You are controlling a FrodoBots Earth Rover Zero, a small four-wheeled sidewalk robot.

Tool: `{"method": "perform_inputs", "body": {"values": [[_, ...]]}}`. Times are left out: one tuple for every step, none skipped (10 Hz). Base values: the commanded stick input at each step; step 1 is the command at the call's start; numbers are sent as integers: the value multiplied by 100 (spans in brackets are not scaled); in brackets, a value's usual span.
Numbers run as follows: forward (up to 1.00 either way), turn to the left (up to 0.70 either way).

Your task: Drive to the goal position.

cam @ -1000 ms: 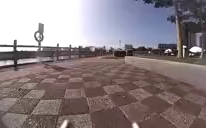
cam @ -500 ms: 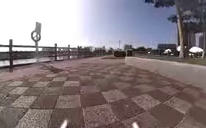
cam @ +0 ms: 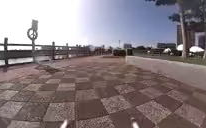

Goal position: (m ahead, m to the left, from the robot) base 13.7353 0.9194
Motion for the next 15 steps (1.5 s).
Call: {"method": "perform_inputs", "body": {"values": [[50,0],[50,0],[50,0],[50,0],[50,0],[50,0],[50,18],[50,48],[50,34],[50,5],[50,6],[50,0],[50,0],[50,0],[50,0]]}}
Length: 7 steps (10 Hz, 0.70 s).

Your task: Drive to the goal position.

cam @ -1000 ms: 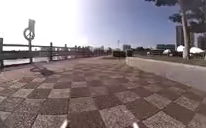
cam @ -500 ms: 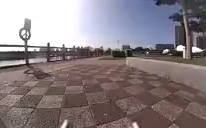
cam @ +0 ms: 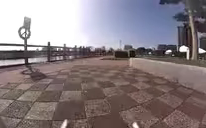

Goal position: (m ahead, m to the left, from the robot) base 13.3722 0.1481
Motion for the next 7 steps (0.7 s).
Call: {"method": "perform_inputs", "body": {"values": [[50,1],[50,11],[50,8],[50,2],[50,2],[50,3],[50,3]]}}
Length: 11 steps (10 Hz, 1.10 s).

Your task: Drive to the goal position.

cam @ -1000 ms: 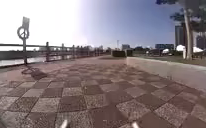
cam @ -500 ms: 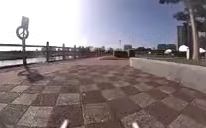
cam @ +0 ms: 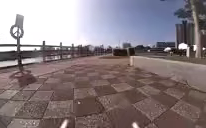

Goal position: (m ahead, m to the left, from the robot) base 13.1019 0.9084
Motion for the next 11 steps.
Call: {"method": "perform_inputs", "body": {"values": [[50,12],[50,4],[50,43],[50,49],[50,4],[50,2],[50,1],[50,0],[50,0],[50,0],[50,0]]}}
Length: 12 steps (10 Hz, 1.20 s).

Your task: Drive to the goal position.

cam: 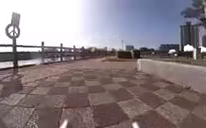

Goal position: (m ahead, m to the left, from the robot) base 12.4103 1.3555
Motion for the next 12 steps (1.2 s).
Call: {"method": "perform_inputs", "body": {"values": [[50,0],[50,0],[50,0],[50,0],[50,0],[50,0],[50,0],[50,0],[50,3],[50,2],[50,0],[50,0]]}}
